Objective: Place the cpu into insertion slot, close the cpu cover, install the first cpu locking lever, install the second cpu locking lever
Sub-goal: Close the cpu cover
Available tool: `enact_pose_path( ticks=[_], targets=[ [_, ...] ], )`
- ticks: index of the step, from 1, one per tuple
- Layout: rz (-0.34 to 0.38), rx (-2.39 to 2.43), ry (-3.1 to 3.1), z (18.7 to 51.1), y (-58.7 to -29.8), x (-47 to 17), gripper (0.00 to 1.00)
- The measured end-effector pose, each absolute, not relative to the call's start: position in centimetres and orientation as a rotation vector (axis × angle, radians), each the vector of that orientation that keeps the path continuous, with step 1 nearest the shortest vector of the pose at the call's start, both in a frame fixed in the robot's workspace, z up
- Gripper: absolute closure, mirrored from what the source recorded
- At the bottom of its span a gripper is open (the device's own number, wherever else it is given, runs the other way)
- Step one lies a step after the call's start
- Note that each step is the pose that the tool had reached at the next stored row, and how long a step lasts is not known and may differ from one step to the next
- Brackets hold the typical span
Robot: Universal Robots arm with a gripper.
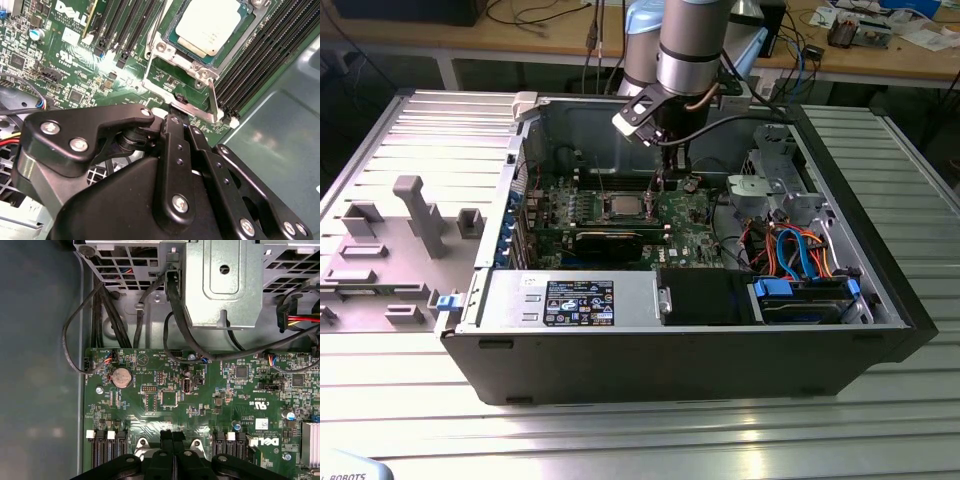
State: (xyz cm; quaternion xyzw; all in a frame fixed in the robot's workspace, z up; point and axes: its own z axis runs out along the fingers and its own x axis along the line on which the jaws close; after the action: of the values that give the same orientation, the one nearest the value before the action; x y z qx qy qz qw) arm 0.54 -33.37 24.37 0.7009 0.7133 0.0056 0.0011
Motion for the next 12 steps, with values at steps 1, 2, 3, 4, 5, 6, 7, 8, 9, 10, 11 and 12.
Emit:
enact_pose_path(
  ticks=[1, 2, 3, 4, 5, 6, 7, 8, 9, 10, 11, 12],
  targets=[
    [0.017, 2.2, 2.239, 24.37, -33.37, 0.52, 0.89],
    [0.017, 2.2, 2.239, 24.36, -33.37, 0.49, 0.89],
    [0.017, 2.2, 2.239, 24.35, -33.37, 0.47, 0.89],
    [0.017, 2.2, 2.239, 24.34, -33.37, 0.44, 0.89],
    [0.017, 2.2, 2.239, 24.33, -33.37, 0.4, 0.89],
    [0.017, 2.2, 2.239, 24.32, -33.37, 0.33, 0.89],
    [0.017, 2.2, 2.239, 24.31, -33.37, 0.31, 0.89],
    [0.017, 2.2, 2.239, 24.3, -33.37, 0.29, 0.89],
    [0.017, 2.2, 2.239, 24.29, -33.37, 0.26, 0.89],
    [0.017, 2.2, 2.239, 24.29, -33.37, 0.23, 0.89],
    [0.017, 2.2, 2.239, 24.28, -33.37, 0.21, 0.89],
    [0.017, 2.2, 2.239, 24.27, -33.37, 0.16, 0.89]
  ],
)
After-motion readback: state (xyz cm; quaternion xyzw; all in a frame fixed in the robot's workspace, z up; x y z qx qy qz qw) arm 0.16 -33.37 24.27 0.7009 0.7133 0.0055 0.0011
